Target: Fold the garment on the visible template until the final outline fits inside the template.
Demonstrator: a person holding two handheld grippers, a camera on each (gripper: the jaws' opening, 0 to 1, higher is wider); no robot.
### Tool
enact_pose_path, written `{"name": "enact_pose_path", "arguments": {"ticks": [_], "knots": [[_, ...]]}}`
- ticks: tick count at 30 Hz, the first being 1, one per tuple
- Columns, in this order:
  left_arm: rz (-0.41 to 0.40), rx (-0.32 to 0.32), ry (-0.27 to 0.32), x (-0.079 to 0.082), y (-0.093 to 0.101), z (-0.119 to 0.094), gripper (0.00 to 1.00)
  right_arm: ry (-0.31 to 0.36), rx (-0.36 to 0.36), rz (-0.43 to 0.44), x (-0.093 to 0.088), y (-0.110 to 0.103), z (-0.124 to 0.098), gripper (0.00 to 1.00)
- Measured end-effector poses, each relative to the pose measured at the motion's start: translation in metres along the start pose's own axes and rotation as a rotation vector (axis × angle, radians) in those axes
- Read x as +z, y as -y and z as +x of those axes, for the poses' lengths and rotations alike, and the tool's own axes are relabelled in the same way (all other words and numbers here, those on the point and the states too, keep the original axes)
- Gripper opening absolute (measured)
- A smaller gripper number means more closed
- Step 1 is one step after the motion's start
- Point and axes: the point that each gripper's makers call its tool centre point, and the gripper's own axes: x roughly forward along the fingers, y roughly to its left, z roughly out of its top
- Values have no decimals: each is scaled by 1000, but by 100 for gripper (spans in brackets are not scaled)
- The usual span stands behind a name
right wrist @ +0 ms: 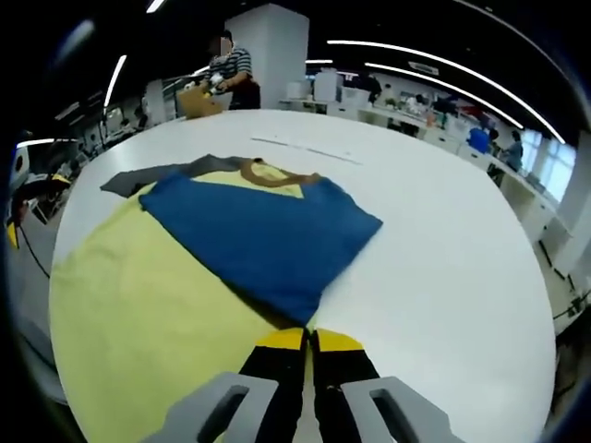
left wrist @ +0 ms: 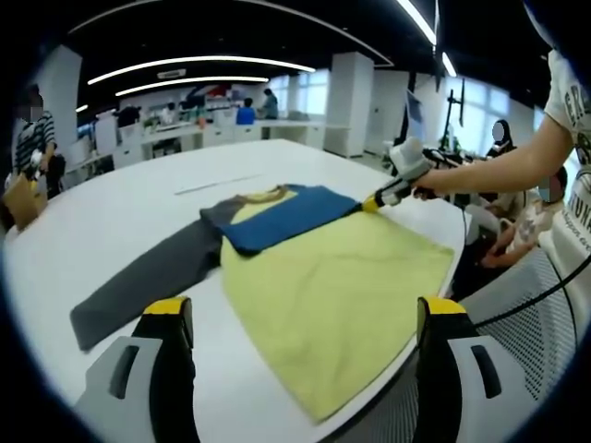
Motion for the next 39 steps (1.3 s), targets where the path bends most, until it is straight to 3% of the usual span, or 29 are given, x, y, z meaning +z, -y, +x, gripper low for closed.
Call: {"name": "enact_pose_path", "arguments": {"ticks": [16, 24, 39], "knots": [[5, 21, 1, 1, -5, -3, 98, -26, -13, -12, -9, 20, -7, 0], [-11, 28, 28, 5, -7, -7, 99, -29, -14, -1, -11, 22, -9, 0], [-1, 38, 20, 2, -15, -8, 98, -31, -18, 36, -14, 28, -12, 0]]}}
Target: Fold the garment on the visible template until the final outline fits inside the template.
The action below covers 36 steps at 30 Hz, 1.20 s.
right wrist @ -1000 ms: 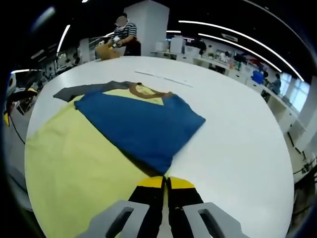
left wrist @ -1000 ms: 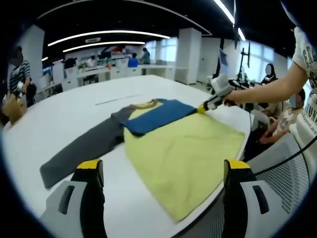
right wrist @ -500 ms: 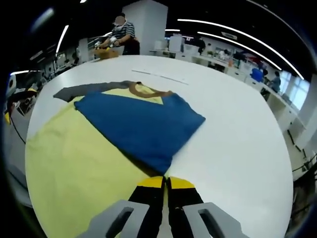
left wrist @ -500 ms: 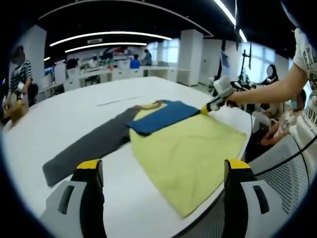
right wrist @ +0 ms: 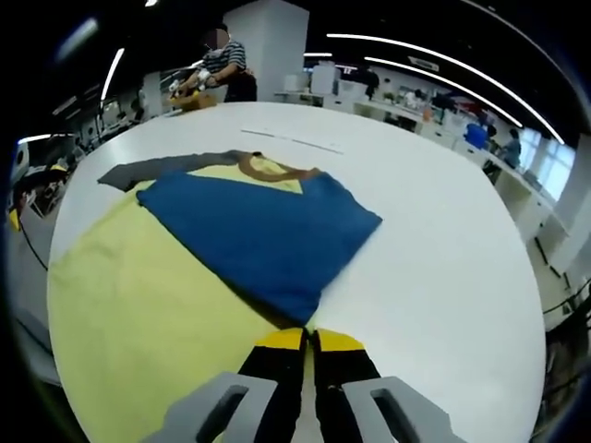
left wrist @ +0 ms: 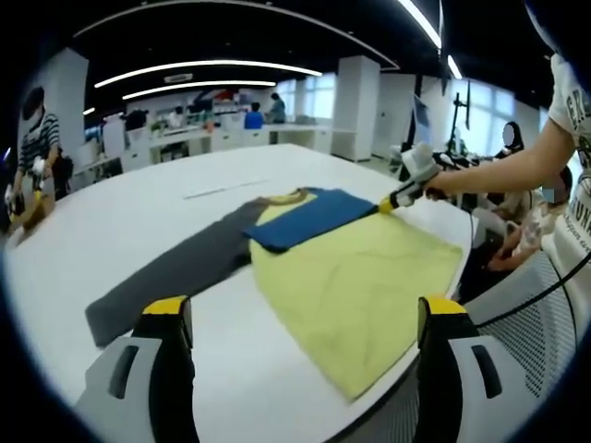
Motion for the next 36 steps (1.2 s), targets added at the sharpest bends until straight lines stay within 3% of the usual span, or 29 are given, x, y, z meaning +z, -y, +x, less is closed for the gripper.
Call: {"name": "enact_pose_path", "arguments": {"ticks": [6, 10, 15, 21, 29, 36], "knots": [[5, 0, -2, 1, -2, 0, 99, 46, 32, 55, 7, -4, -1, 19], [11, 0, -4, 1, -3, 0, 99, 116, 72, 133, 23, -11, -6, 30], [11, 5, -2, 3, -6, -1, 99, 177, 120, 139, 43, -27, -19, 53], [-3, 19, 10, 5, -18, -5, 99, 223, 161, 80, 61, -47, -35, 77], [-28, 61, 23, 7, -36, -12, 99, 251, 230, 46, 68, -69, -54, 94], [-46, 105, 30, 5, -59, -18, 99, 276, 283, 26, 70, -84, -69, 99]]}}
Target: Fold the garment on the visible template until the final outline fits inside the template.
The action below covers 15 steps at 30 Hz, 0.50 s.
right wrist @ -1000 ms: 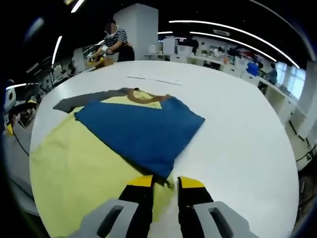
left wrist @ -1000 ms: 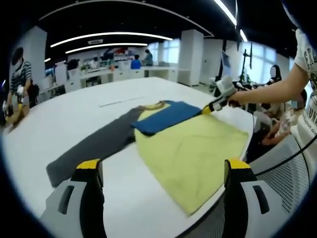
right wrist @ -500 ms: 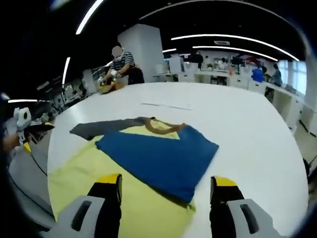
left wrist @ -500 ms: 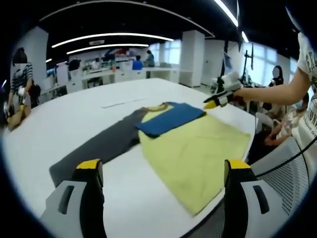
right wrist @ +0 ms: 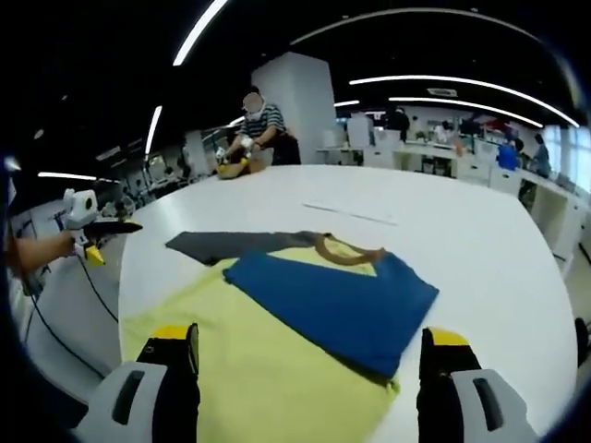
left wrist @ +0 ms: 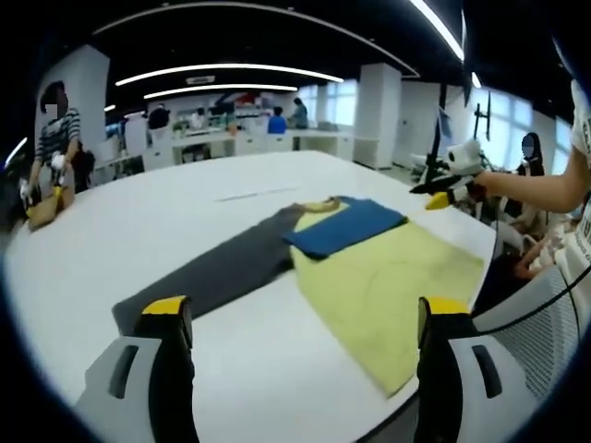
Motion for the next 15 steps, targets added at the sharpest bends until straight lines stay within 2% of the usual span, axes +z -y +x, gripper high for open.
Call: {"name": "enact_pose_path", "arguments": {"ticks": [9, 15], "knots": [[-25, 82, -7, -8, -40, -3, 99, -5, 14, -40, -4, -17, -14, 99], [-43, 151, -4, -12, -68, -4, 98, 12, 32, -35, -1, -29, -24, 99]]}}
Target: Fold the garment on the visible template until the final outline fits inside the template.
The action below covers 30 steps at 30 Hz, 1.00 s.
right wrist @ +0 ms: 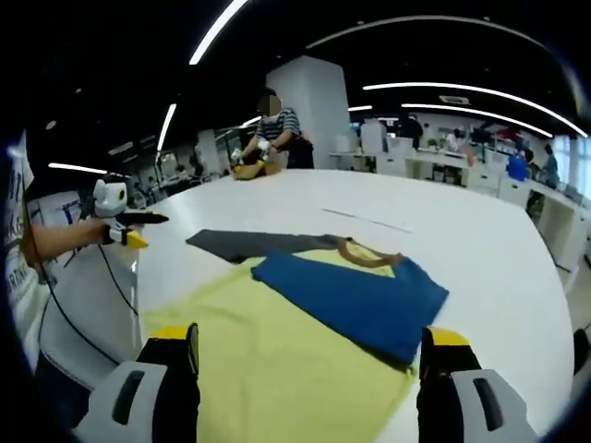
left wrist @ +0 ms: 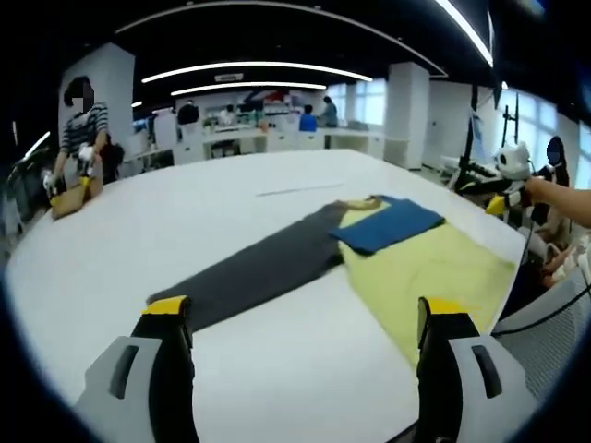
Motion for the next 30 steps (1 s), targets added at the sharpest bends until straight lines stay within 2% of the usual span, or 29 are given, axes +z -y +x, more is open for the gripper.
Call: {"name": "enact_pose_path", "arguments": {"ticks": [8, 14, 18, 21, 25, 30], "knots": [[-22, 72, 9, 5, -23, -1, 97, 8, 0, 6, -2, -9, -11, 99], [-66, 129, 27, 9, -26, -3, 94, 12, 2, 5, -4, -17, -22, 99], [-63, 164, 1, 4, -33, -3, 90, 15, 9, 4, -4, -24, -28, 99], [-104, 204, -4, -2, -45, -2, 84, 27, 9, 11, -3, -26, -30, 99], [-106, 245, -20, -9, -56, -1, 81, 31, 5, 16, -4, -28, -32, 99], [-167, 288, -28, -22, -77, 2, 74, 15, 5, -5, -4, -33, -34, 98]]}}
